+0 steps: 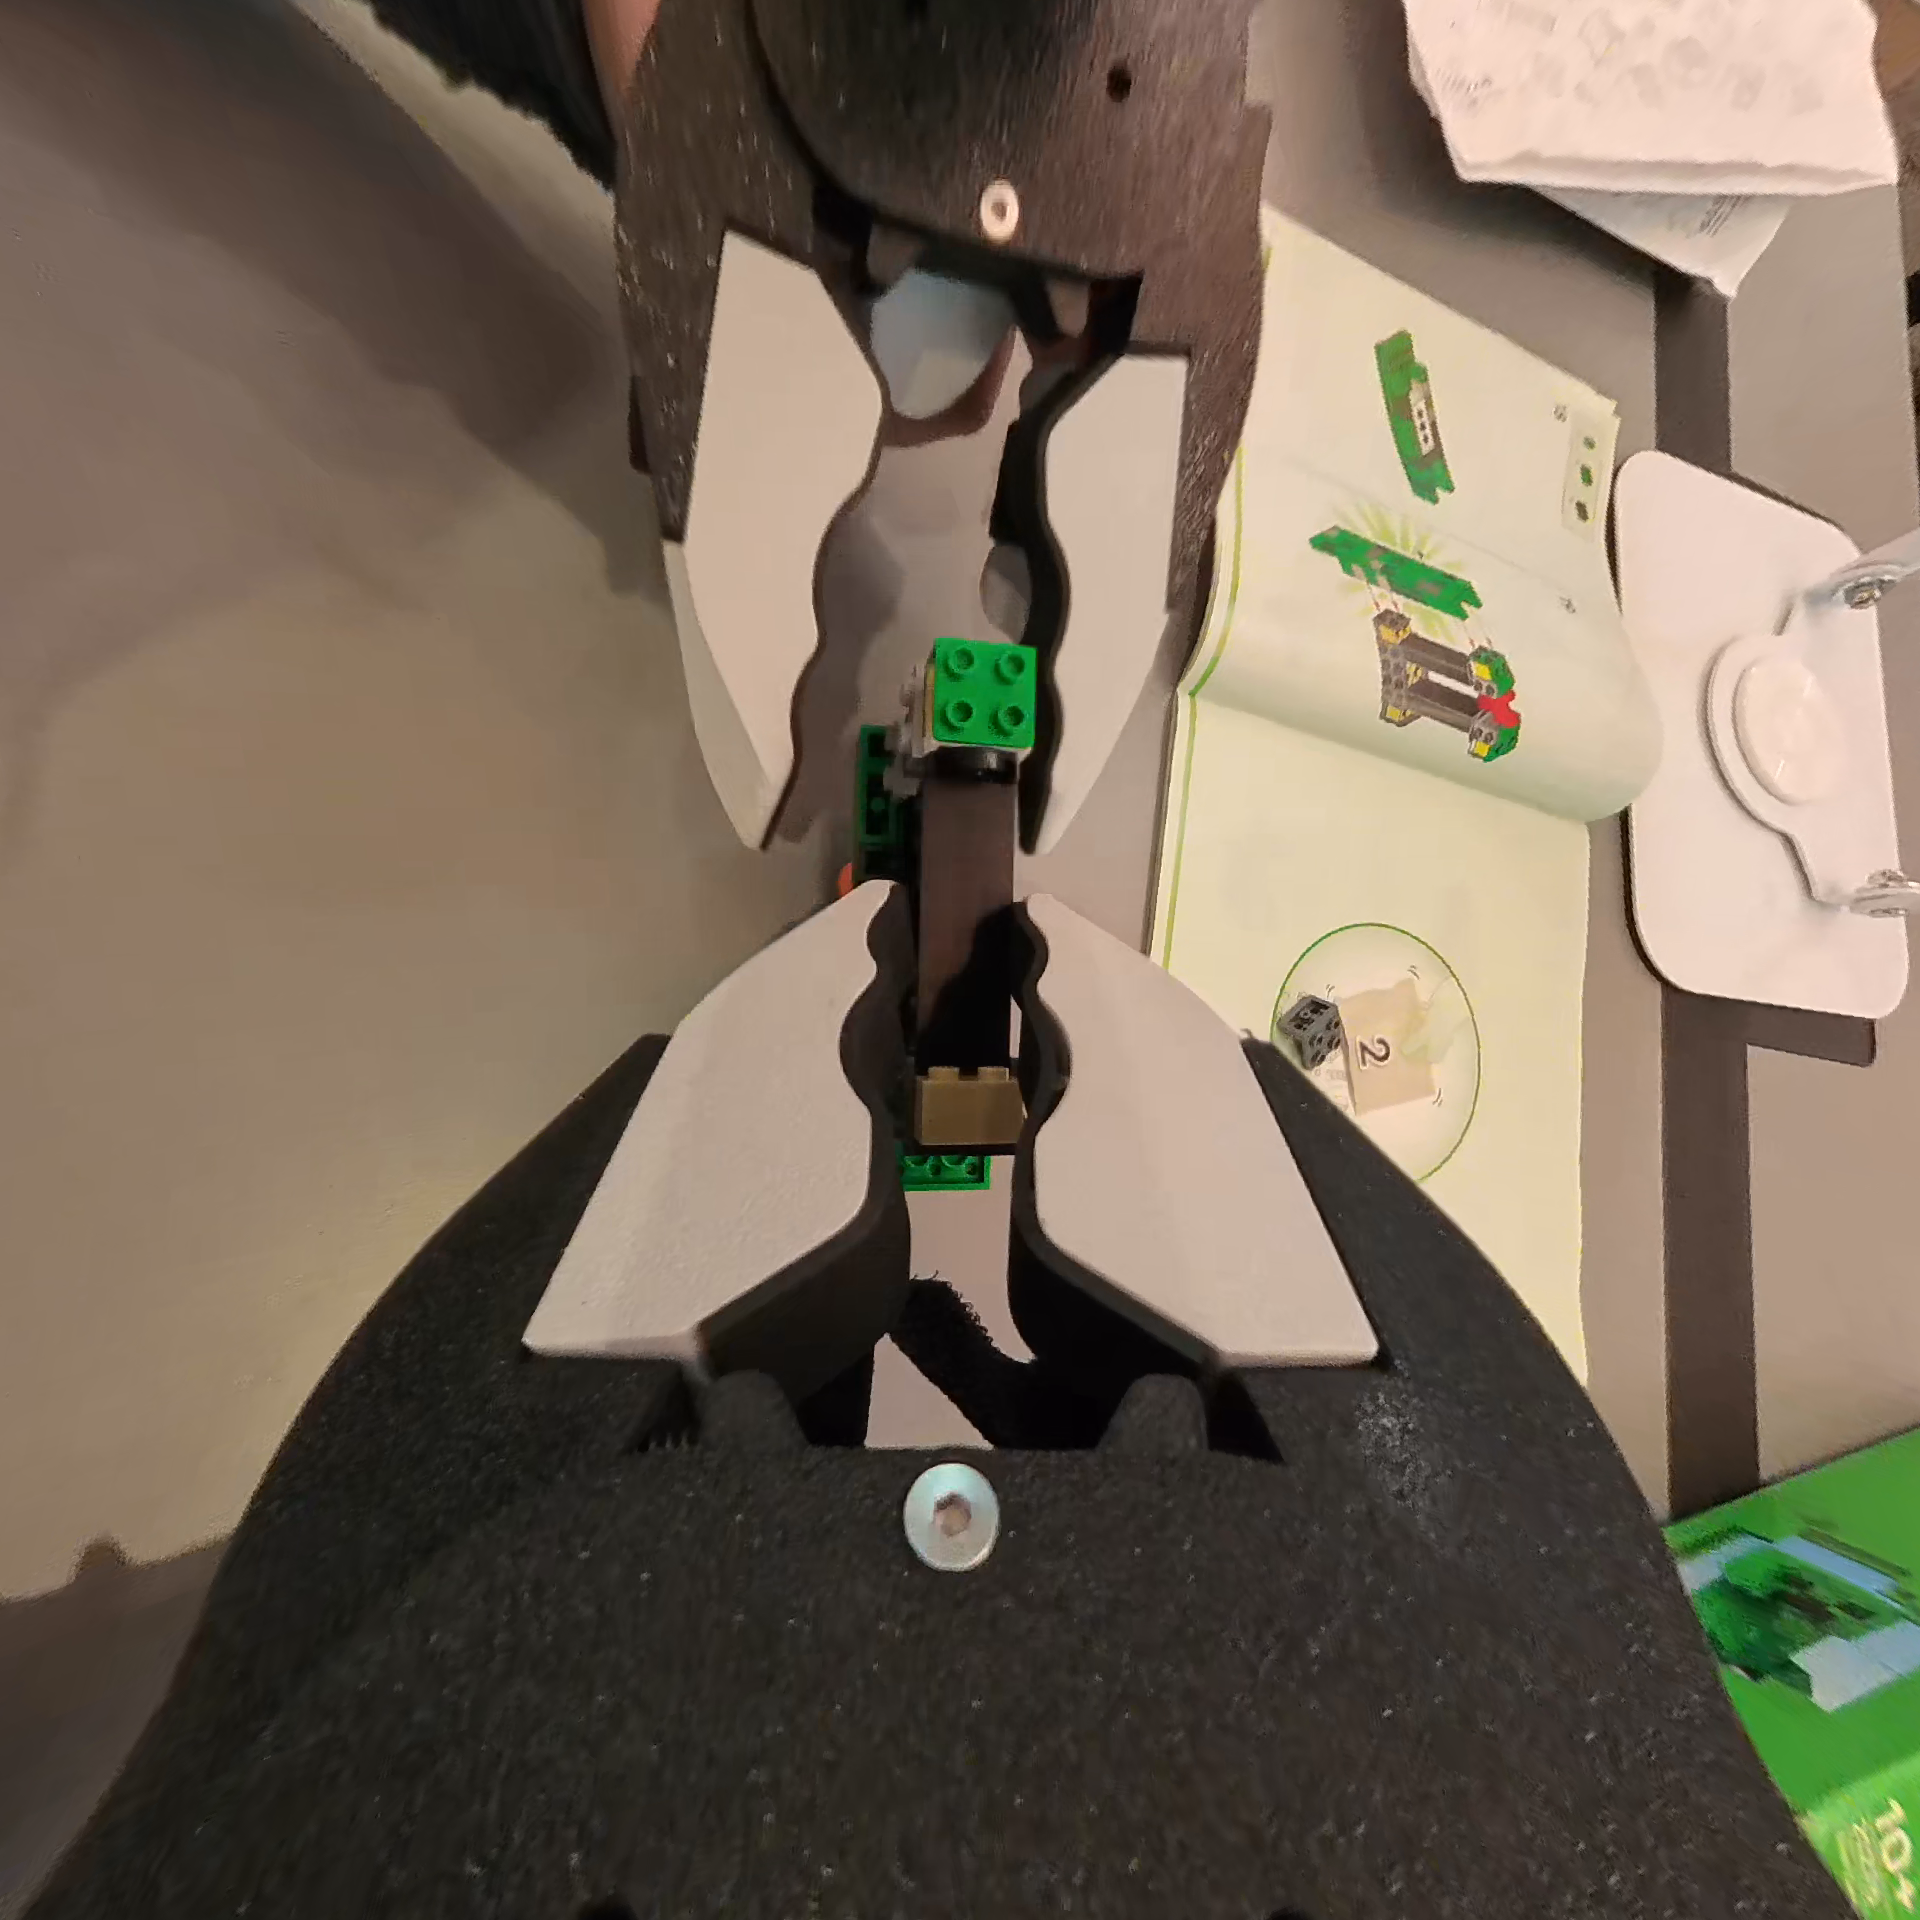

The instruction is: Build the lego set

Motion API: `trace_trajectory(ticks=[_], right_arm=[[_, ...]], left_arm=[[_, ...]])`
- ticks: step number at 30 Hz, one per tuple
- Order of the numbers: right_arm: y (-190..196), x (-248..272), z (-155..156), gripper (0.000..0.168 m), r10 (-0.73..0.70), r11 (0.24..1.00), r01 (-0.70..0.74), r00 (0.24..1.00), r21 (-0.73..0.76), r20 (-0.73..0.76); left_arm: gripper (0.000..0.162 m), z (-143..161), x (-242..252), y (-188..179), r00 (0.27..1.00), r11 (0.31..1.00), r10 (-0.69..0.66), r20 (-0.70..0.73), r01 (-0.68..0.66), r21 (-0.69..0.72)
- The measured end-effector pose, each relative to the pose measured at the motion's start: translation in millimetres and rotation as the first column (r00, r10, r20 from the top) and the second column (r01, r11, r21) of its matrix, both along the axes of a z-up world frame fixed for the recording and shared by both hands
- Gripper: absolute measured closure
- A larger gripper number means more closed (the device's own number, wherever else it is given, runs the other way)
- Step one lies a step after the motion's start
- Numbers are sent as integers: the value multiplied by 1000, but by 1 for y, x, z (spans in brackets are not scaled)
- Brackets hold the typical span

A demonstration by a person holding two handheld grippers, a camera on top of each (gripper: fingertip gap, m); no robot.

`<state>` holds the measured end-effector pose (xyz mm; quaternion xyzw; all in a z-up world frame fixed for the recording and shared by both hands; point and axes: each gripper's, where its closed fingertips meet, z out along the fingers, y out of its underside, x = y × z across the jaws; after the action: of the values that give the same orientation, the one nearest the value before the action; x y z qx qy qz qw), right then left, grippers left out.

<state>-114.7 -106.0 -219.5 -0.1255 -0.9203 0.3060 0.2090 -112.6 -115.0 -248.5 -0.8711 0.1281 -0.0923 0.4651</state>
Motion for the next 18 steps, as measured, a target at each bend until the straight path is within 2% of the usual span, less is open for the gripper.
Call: trace_trajectory(ticks=[9, 12, 16, 18], right_arm=[[-9, 5, 10, 152, 31, 998, -31, 1000, -51, 1], [-12, 5, 14, 151, 29, 998, -29, 1000, -62, 0], [-15, 1, 23, 151, -5, 997, 4, 1000, -81, -13], [-15, -5, 35, 146, -26, 995, 17, 996, -98, -83]], left_arm=[[125, 9, 5, 5, 1000, 996, -5, 22, 4, 86], [125, 12, 6, 4, 998, 993, -16, 58, 9, 115], [126, 21, 8, 2, 985, 987, -28, 172, 0, 164], [126, 29, 6, 1, 963, 981, -30, 268, -23, 191]])
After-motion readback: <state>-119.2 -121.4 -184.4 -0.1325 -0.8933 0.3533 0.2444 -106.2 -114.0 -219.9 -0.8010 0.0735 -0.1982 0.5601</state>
